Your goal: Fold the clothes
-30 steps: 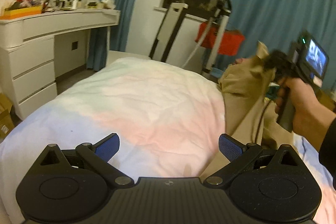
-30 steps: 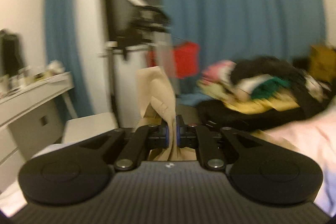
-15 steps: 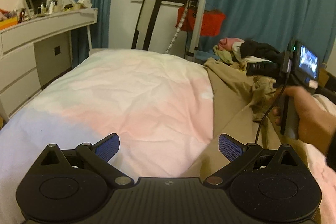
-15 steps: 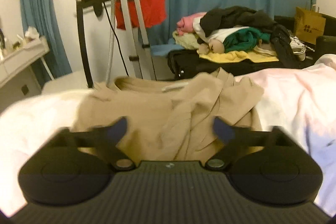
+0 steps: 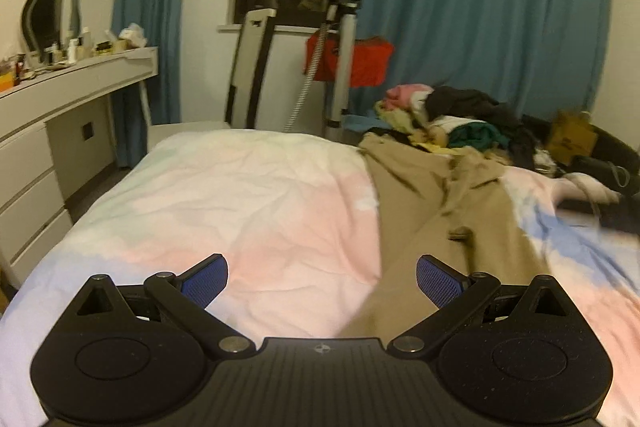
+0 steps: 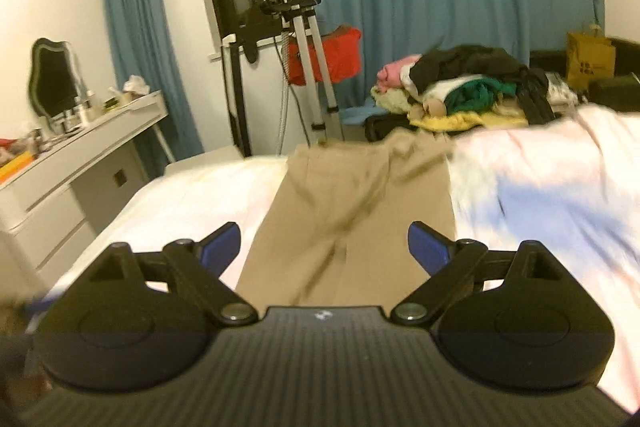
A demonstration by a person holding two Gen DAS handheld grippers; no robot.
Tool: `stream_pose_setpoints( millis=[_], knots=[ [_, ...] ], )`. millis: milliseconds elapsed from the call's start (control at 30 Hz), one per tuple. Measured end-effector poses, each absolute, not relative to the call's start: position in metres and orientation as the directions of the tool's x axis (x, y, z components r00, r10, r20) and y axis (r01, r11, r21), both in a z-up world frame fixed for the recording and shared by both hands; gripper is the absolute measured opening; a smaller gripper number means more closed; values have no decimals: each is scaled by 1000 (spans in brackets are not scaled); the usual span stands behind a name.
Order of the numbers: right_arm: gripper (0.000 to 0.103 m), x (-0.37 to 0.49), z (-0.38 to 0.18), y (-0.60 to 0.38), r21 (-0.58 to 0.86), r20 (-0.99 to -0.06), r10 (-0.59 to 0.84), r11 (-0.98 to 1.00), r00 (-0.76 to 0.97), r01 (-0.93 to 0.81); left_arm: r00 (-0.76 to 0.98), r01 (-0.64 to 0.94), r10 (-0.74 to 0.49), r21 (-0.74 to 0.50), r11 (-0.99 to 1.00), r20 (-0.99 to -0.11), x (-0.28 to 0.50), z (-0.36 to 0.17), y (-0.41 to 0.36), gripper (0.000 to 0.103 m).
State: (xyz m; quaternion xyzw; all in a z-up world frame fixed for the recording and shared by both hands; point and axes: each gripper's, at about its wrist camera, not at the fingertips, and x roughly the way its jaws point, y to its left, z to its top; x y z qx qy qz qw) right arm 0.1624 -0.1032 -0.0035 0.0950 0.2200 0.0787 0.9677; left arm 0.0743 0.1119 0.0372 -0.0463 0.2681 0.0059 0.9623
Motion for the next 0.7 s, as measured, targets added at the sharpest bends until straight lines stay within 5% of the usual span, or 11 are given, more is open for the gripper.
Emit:
stream_pose_setpoints(
  millis=[67, 133, 233, 433, 567, 700],
  knots=[
    [92, 128, -13, -113, 241, -436, 204, 965, 876, -105, 817, 13, -115, -181, 983, -566, 69, 40, 120, 102],
    [92, 101, -25, -127, 253, -449, 191, 964, 873, -81, 726, 45, -305, -400, 915, -617, 71, 34, 139, 101],
    [92, 73, -47, -150, 319, -475, 163, 948, 865, -4, 648, -37, -384, -531, 846, -657, 73, 24, 161, 101],
    [92, 64, -72, -174, 431, -527, 123, 891, 841, 140, 525, -159, -318, -457, 875, -790, 89, 6, 182, 92],
    [92, 69, -82, -179, 444, -547, 118, 880, 829, 168, 445, -221, -257, -384, 896, -858, 99, -8, 193, 73],
    [92, 71, -90, -181, 468, -579, 152, 866, 801, 175, 409, -303, -214, -353, 885, -887, 95, -18, 206, 66]
  ],
)
